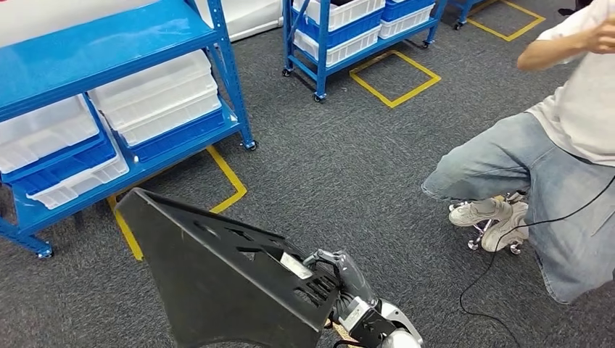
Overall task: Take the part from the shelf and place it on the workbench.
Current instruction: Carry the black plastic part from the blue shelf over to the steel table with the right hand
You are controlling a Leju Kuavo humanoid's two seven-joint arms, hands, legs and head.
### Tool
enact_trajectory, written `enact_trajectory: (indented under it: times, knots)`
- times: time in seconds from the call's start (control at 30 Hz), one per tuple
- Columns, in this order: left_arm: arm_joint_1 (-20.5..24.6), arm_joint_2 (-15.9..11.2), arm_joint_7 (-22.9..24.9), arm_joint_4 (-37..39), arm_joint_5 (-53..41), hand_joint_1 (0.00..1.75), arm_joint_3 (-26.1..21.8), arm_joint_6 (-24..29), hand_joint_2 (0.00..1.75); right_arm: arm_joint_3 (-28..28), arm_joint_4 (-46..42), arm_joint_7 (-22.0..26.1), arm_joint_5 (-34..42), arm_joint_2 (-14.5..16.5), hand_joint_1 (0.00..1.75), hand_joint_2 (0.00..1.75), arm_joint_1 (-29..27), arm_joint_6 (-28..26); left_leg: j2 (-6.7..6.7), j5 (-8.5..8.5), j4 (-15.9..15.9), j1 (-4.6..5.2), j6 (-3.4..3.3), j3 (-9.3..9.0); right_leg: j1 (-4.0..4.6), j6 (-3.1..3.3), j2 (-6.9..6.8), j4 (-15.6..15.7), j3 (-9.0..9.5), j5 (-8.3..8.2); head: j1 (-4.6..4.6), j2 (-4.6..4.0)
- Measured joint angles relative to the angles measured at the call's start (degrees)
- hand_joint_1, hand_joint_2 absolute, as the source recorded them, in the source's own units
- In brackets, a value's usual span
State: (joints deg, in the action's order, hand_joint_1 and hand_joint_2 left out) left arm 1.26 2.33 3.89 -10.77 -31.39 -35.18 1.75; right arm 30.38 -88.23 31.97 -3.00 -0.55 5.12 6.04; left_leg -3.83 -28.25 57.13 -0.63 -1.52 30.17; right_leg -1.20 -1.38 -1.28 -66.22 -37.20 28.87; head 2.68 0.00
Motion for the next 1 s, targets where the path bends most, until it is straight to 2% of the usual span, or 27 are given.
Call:
enact_trajectory:
  times: [0.03,0.07,0.1,0.17,0.23,0.3,0.33,0.37,0.4,0.43,0.47,0.53,0.57,0.6,0.63,0.67,0.7,0.77,0.83,0.87,0.9,0.93,0.97,1.0]
  knots:
    - [0.02,0.02,-0.01,0.00,0.02,0.00,-0.18,0.02,1.75,0.03,0.01,0.05,0.02,0.01,1.75,1.75,0.12,0.18,-0.49,-0.29,0.39,0.11,0.36,0.04,0.09,0.19,-0.82,3.32,1.79,-1.01,-0.02,0.00]
    - [0.02,0.03,-0.01,-0.01,0.02,0.00,-0.38,0.05,1.75,0.06,0.02,0.11,0.05,0.01,1.75,1.75,0.26,0.37,-0.89,-0.49,0.67,0.22,0.72,0.07,0.26,0.45,-1.40,5.36,2.84,-1.41,-0.03,0.00]
    - [0.05,0.03,-0.04,-0.01,0.03,0.00,-0.55,0.09,1.75,0.09,0.03,0.17,0.09,0.02,1.75,1.75,0.37,0.52,-1.25,-0.61,0.82,0.29,1.08,0.08,0.50,0.78,-1.59,6.03,3.06,-1.28,-0.05,0.00]
    - [0.22,0.04,-0.09,-0.01,0.04,0.00,-0.74,0.18,1.75,0.13,0.04,0.27,0.16,0.03,1.75,1.75,0.45,0.70,-1.75,-0.70,0.77,0.18,1.75,-0.07,0.63,1.47,-0.55,6.11,2.89,-1.57,-0.07,0.00]
    - [0.28,0.09,-0.10,0.00,0.06,0.00,-0.82,0.27,1.75,0.21,0.04,0.35,0.19,0.09,1.75,1.75,0.54,0.78,-0.12,-2.11,2.09,-0.09,2.35,0.31,0.45,2.19,0.39,6.49,2.87,-1.93,-0.08,0.00]
    - [0.09,0.18,-0.08,0.01,0.09,0.00,-0.93,0.39,1.75,0.38,0.04,0.42,0.21,0.23,1.75,1.75,0.65,0.84,2.42,-5.66,7.57,-0.28,2.65,2.65,0.41,2.66,1.31,6.69,2.74,-2.21,-0.08,0.00]
    - [-0.01,0.21,-0.06,0.02,0.10,0.00,-0.99,0.49,1.75,0.44,0.07,0.43,0.22,0.29,1.75,1.75,0.69,0.90,2.99,-7.53,11.47,-0.32,2.66,4.44,0.54,2.79,1.82,6.68,2.60,-2.29,-0.09,0.00]
    - [-0.10,0.22,-0.01,0.02,0.11,0.00,-1.07,0.60,1.75,0.48,0.14,0.44,0.22,0.33,1.75,1.75,0.67,0.99,3.23,-8.70,14.83,-0.32,2.64,6.04,0.70,2.88,2.43,6.66,2.49,-2.36,-0.08,0.00]
    - [-0.19,0.22,0.04,0.02,0.12,0.00,-1.14,0.69,1.75,0.50,0.21,0.44,0.22,0.35,1.75,1.75,0.63,1.11,3.34,-8.84,16.65,-0.30,2.54,6.95,0.85,2.95,3.07,6.62,2.41,-2.41,-0.09,0.00]
    - [-0.26,0.22,0.11,0.02,0.13,0.00,-1.21,0.77,1.75,0.51,0.27,0.44,0.22,0.35,1.75,1.75,0.59,1.21,3.46,-7.75,16.16,-0.26,2.32,6.79,0.97,2.99,3.76,6.56,2.38,-2.45,-0.09,0.00]
    - [-0.31,0.22,0.16,0.02,0.13,0.00,-1.28,0.81,1.75,0.52,0.31,0.44,0.22,0.37,1.75,1.75,0.56,1.31,3.79,-5.76,13.46,-0.20,2.01,5.59,1.05,3.00,4.46,6.48,2.41,-2.47,-0.09,0.00]
    - [-0.40,0.23,0.21,0.02,0.13,0.00,-1.45,0.83,1.75,0.54,0.31,0.46,0.22,0.45,1.75,1.75,0.59,1.48,6.02,-1.99,5.61,-0.03,1.19,2.14,1.10,2.87,5.75,6.33,2.38,-2.55,-0.06,0.00]
    - [-0.42,0.26,0.21,0.01,0.12,0.00,-1.55,0.83,1.75,0.55,0.30,0.47,0.22,0.50,1.75,1.75,0.64,1.55,7.14,-1.09,2.84,0.07,0.88,0.91,1.01,2.65,6.32,6.28,2.22,-2.68,-0.09,0.00]
    - [-0.42,0.28,0.19,0.01,0.11,0.00,-1.65,0.82,1.75,0.57,0.30,0.49,0.22,0.54,1.75,1.75,0.67,1.59,7.94,-0.86,1.37,0.19,0.66,0.29,0.86,2.36,6.87,6.27,1.99,-2.85,-0.08,0.00]
    - [-0.33,0.31,0.16,0.00,0.10,0.00,-1.74,0.81,1.75,0.58,0.30,0.50,0.22,0.55,1.75,1.75,0.69,1.61,8.01,-0.93,1.03,0.31,0.54,0.13,0.72,1.96,7.44,6.34,1.78,-3.09,-0.10,0.00]
    - [-0.20,0.33,0.12,-0.01,0.09,0.00,-1.81,0.78,1.75,0.58,0.30,0.50,0.22,0.55,1.75,1.75,0.68,1.62,7.43,-0.76,0.74,0.40,0.39,-0.02,0.56,1.55,8.03,6.52,1.63,-3.35,-0.13,0.00]
    - [-0.08,0.36,0.08,-0.01,0.07,0.00,-1.87,0.75,1.75,0.59,0.30,0.51,0.22,0.54,1.75,1.75,0.64,1.61,6.75,-0.46,0.29,0.31,0.16,-0.19,0.53,1.29,7.93,6.45,1.53,-3.37,-0.11,0.00]
    - [-0.11,0.43,-0.10,-0.01,0.04,0.00,-1.95,0.68,1.75,0.59,0.30,0.54,0.22,0.51,1.75,1.75,0.66,1.58,5.23,0.20,-0.75,0.11,-0.40,-0.58,0.72,0.85,5.58,4.38,0.49,-1.80,-0.07,0.00]
    - [-0.36,0.54,-0.26,-0.01,0.02,0.00,-2.01,0.66,1.75,0.59,0.31,0.54,0.22,0.50,1.75,1.75,0.73,1.57,3.68,0.40,-1.09,0.14,-0.77,-0.63,0.71,0.43,2.70,-1.65,-2.33,1.84,-0.03,0.00]
    - [-0.44,0.57,-0.28,-0.01,0.02,0.00,-2.04,0.66,1.75,0.59,0.31,0.54,0.22,0.48,1.75,1.75,0.72,1.58,2.88,0.37,-1.02,0.18,-0.84,-0.53,0.58,0.17,2.21,-4.93,-3.84,3.34,-0.04,0.00]
    - [-0.49,0.60,-0.28,-0.01,0.02,0.00,-2.07,0.66,1.75,0.59,0.32,0.53,0.22,0.45,1.75,1.75,0.67,1.58,2.09,0.32,-0.93,0.19,-0.82,-0.45,0.44,-0.06,1.98,-7.06,-4.75,3.96,-0.03,0.00]
    - [-0.51,0.64,-0.28,-0.01,0.02,0.00,-2.08,0.66,1.75,0.59,0.32,0.53,0.22,0.43,1.75,1.75,0.63,1.59,1.33,0.23,-0.82,0.16,-0.74,-0.40,0.30,-0.23,1.77,-7.16,-4.62,3.47,-0.04,0.00]
    - [-0.48,0.71,-0.28,-0.01,0.02,0.00,-2.09,0.66,1.75,0.58,0.32,0.53,0.22,0.42,1.75,1.75,0.61,1.59,0.62,0.09,-0.68,0.12,-0.58,-0.38,0.17,-0.35,1.42,-5.26,-3.41,2.11,-0.04,0.00]
    - [-0.44,0.81,-0.28,-0.01,0.02,0.00,-2.09,0.66,1.75,0.58,0.31,0.53,0.22,0.42,1.75,1.75,0.62,1.59,-0.01,-0.13,-0.46,0.08,-0.36,-0.42,0.07,-0.41,0.69,-1.73,-1.32,0.34,-0.03,0.00]
